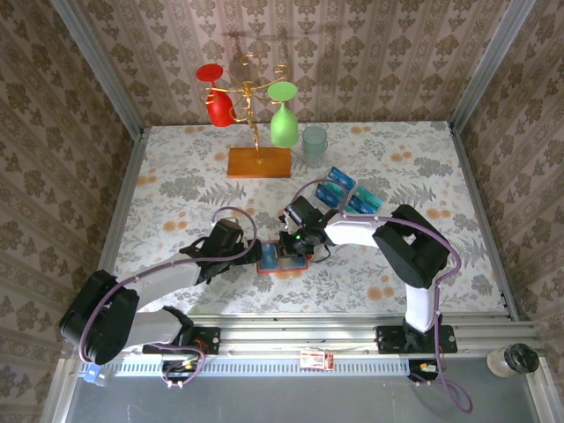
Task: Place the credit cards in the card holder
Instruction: Insert the credit card into the card slot.
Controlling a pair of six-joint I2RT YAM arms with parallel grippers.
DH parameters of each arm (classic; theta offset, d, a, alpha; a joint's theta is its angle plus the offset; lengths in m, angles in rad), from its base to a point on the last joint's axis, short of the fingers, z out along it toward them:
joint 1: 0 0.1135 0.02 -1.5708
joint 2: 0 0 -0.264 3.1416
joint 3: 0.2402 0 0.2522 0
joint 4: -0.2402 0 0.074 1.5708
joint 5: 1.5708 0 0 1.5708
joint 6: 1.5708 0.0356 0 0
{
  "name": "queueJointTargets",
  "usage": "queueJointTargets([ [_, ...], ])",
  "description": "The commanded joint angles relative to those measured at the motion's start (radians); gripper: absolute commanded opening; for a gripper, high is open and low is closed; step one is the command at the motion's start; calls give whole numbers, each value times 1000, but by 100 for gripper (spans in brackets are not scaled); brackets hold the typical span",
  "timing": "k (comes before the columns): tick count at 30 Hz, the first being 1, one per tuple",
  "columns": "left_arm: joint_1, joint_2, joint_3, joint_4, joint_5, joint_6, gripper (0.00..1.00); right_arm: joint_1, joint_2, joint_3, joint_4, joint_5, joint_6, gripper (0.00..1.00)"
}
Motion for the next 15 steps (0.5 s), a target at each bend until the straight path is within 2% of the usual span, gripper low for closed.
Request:
queueJointTargets([
  [1, 10, -6, 16, -15, 9, 0, 100, -1, 32, 6, -1, -19, 19, 6],
  [15, 7, -10, 56, -49, 12, 7, 100, -52, -101, 17, -71, -9, -11, 11],
])
